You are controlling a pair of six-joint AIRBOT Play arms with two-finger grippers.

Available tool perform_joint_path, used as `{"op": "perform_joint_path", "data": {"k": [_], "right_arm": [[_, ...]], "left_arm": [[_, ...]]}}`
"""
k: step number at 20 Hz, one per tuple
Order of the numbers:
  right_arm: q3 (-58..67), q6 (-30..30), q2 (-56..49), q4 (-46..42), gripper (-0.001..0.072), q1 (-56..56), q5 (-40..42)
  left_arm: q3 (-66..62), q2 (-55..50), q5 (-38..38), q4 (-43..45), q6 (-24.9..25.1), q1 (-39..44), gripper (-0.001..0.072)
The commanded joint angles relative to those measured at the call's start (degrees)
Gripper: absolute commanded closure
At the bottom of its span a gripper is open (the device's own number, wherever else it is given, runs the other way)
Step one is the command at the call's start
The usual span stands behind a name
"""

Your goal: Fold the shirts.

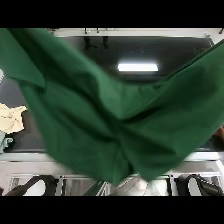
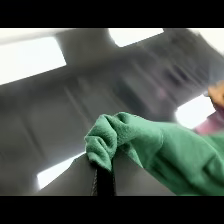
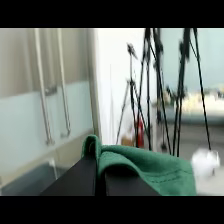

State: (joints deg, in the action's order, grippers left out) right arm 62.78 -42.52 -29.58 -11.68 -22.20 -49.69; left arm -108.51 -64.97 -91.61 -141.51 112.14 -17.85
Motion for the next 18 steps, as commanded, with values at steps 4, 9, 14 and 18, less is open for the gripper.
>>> {"op": "perform_joint_path", "data": {"k": [4, 9, 14, 18], "right_arm": [[-4.39, -7.5, -33.22, -8.26, 0.0688, 6.45, -9.77], [-5.53, -1.73, -57.42, -5.68, 0.0688, 13.31, 1.86], [-3.61, -2.23, -57.07, -6.8, 0.0264, 7.87, 1.42], [-3.08, -18.34, -49.11, -24.9, 0.0055, 0.7, -1.9]], "left_arm": [[13.88, -23.3, -5.84, 1.05, -0.11, 3.52, 0.069], [17.11, -39.98, 7.32, 1.01, 4.42, 6.38, 0.0697], [6.93, -46.86, 0.48, 1.16, 0.28, 6.97, -0.0006], [1.62, -45.53, -5.99, 10.71, -5.57, 4.59, -0.0005]]}}
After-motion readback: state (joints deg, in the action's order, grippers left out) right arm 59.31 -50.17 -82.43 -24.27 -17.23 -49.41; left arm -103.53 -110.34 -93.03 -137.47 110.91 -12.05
